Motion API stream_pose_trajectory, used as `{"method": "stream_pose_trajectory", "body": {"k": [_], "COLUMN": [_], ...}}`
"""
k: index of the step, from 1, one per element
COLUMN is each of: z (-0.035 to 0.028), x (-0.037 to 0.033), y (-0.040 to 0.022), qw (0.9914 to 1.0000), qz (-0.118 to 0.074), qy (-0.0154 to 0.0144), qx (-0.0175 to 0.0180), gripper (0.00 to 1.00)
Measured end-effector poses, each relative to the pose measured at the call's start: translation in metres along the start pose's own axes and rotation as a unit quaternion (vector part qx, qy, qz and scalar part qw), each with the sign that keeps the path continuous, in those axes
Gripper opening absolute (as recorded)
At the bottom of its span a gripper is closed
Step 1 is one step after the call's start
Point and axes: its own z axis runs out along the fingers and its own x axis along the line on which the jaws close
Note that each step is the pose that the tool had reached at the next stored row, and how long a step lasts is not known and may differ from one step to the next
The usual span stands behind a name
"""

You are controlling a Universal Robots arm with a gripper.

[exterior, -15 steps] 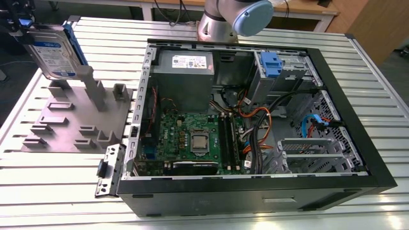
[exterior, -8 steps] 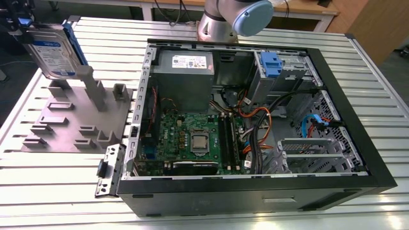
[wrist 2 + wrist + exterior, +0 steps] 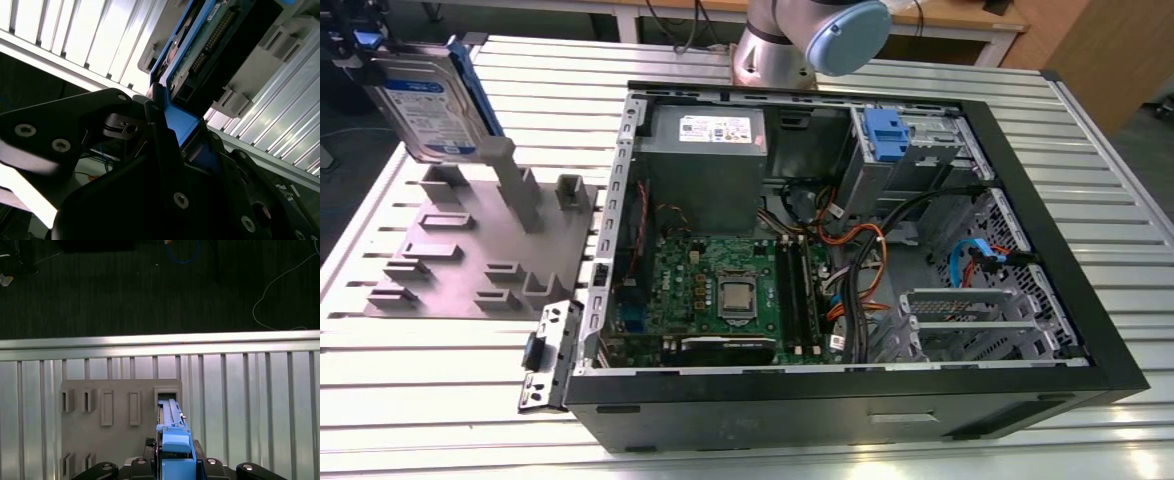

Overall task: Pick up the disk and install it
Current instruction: 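Pick up the disk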

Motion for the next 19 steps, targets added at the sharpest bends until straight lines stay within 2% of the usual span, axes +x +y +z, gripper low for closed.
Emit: {"method": "stream_pose_trajectory", "body": {"k": [7,19], "z": [-0.0049,-0.0089], "x": [-0.0001,-0.0001], "y": [0.0000,0.0000], "qw": [1.00000,1.00000], "qz": [0.000,0.000], "qy": [0.0000,0.0000], "qx": [0.0000,0.0000], "gripper": [0.36,0.36]}}
